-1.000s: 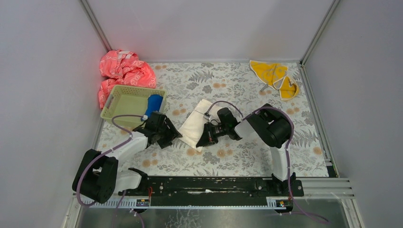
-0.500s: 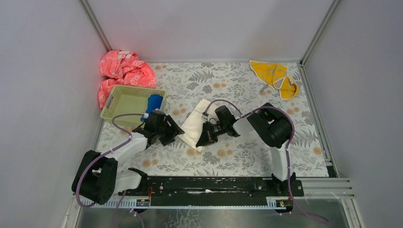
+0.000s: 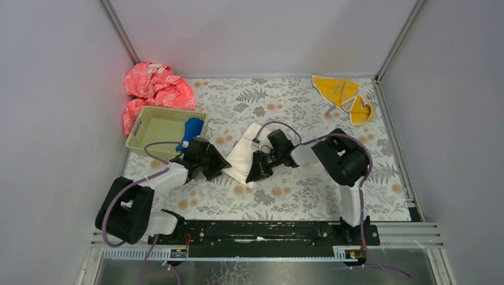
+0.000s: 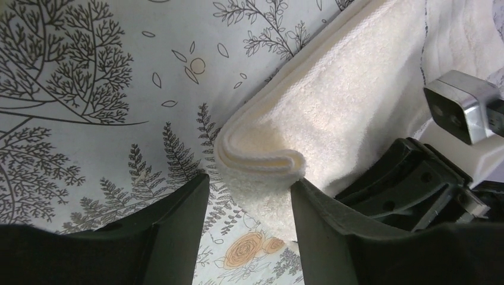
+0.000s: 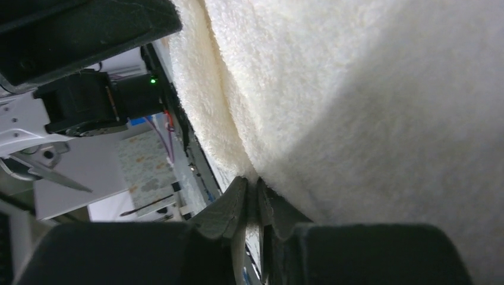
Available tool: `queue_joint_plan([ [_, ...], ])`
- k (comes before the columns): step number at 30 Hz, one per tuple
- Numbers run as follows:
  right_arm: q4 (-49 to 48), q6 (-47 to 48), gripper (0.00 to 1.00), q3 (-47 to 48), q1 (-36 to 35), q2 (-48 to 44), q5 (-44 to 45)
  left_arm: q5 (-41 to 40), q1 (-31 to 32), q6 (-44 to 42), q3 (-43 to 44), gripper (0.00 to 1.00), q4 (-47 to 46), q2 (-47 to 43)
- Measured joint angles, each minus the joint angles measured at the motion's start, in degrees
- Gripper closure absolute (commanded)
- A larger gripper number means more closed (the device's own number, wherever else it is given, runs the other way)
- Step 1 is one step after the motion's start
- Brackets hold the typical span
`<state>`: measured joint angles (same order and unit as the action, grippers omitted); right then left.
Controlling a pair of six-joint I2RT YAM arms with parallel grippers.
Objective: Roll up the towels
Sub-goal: Roll the towel at the center of the board.
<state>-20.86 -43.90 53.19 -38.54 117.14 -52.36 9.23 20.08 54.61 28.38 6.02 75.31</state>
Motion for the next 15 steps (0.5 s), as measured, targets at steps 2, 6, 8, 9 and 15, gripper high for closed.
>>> queue_joint_plan([
  [2, 3.34, 2.36, 0.78, 0.68, 0.00, -1.29, 1.81, -0.09, 0.00, 0.00, 0.04, 0.55, -0.70, 0.66],
  [6, 11.45, 8.02, 0.64, 2.12, -0.04, -5.33, 7.26, -0.26, 0.00, -0.02, 0.15, 0.65, -2.27, 2.23],
  [8, 16.06, 11.43, 0.58, 2.89, -0.35, -8.52, 11.19, -0.35, 0.00, -0.02, 0.13, 0.67, -2.71, 2.78],
  [9, 17.73, 12.81, 0.56, 3.28, -0.48, -9.79, 12.79, -0.37, 0.00, -0.04, 0.15, 0.67, -2.91, 2.95],
  [15, 26.86, 24.55, 0.53, 6.97, -6.60, -19.32, 27.30, -0.28, 0.00, -0.04, 0.61, 0.67, -3.54, 3.93],
])
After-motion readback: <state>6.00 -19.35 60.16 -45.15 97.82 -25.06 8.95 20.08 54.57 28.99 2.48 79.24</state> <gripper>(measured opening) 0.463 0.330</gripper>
